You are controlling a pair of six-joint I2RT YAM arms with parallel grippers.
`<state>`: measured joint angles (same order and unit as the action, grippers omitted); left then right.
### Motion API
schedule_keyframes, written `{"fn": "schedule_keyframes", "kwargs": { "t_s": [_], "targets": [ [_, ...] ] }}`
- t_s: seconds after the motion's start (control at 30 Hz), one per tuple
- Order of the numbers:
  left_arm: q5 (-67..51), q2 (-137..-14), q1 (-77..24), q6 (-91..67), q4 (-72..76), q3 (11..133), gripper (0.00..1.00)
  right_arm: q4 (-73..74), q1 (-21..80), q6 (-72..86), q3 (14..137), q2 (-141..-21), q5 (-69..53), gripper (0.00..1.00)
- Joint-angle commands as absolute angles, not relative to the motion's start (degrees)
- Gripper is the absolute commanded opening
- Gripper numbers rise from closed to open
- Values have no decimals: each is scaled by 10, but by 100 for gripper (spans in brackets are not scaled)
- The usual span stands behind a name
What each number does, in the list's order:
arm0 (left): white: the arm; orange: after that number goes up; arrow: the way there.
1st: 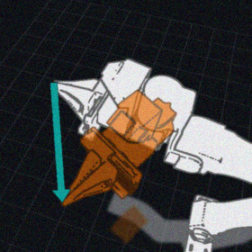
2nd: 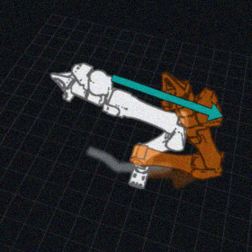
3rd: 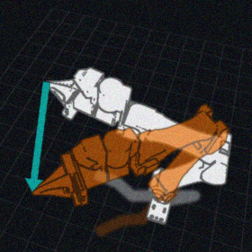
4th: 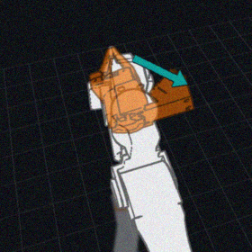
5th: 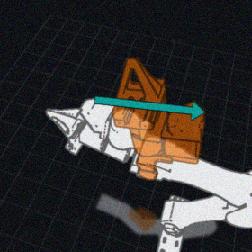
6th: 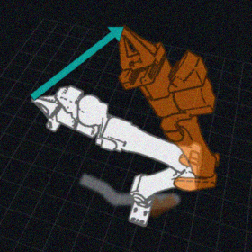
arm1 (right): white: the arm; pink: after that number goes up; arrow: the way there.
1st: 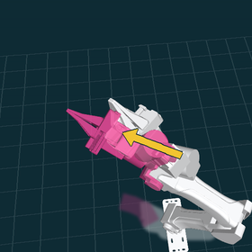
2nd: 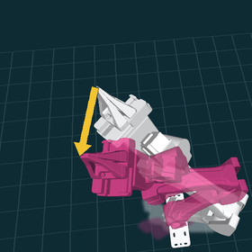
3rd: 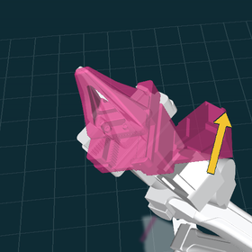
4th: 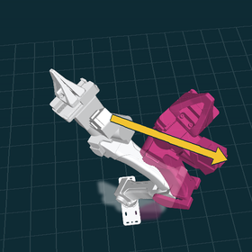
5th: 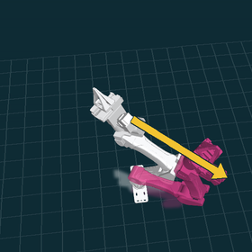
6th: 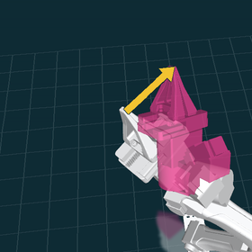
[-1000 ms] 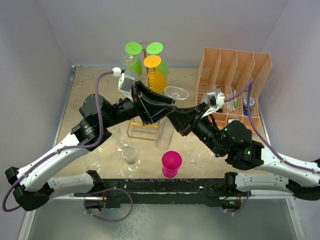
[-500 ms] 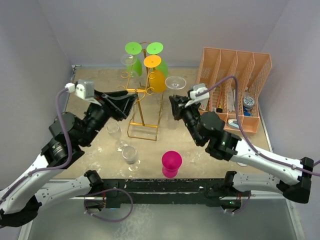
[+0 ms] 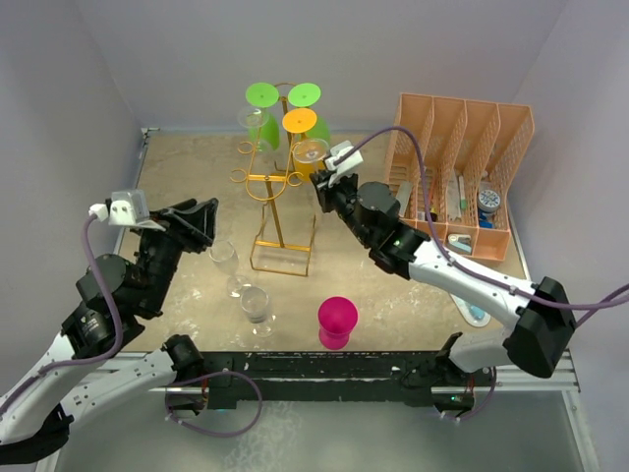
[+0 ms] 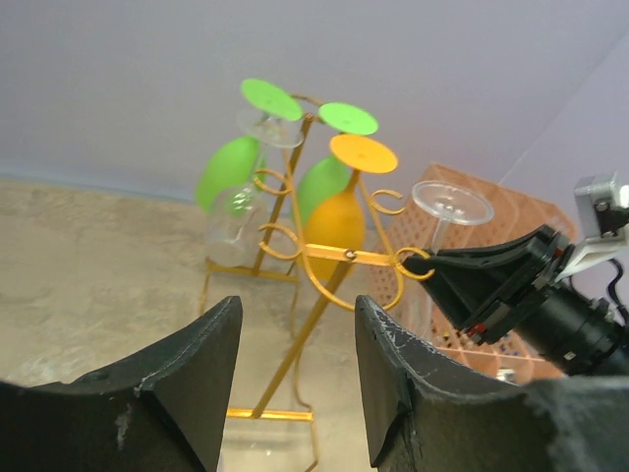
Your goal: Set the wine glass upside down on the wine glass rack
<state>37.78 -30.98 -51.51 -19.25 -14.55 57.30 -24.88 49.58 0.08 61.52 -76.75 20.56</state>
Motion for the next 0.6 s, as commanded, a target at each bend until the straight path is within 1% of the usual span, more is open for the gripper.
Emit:
{"fn": "schedule_keyframes", "kwargs": {
  "t_s": [0.0,0.07,0.37,0.57],
  "targets": [
    [434,-296,-516,-163,-148,552,47,-328,457,-48,644,-768,113,0],
    [445,-290,-515,-166,-150,547,47,-334,447,-59,642,-773,88,0],
    [448,-265,-515,-173,-159,538,47,-377,428,-83,642,-806,46,0],
    [456,-271,-516,-172,-158,536,47,-402,413,-99,655,-835,23,0]
  ]
}}
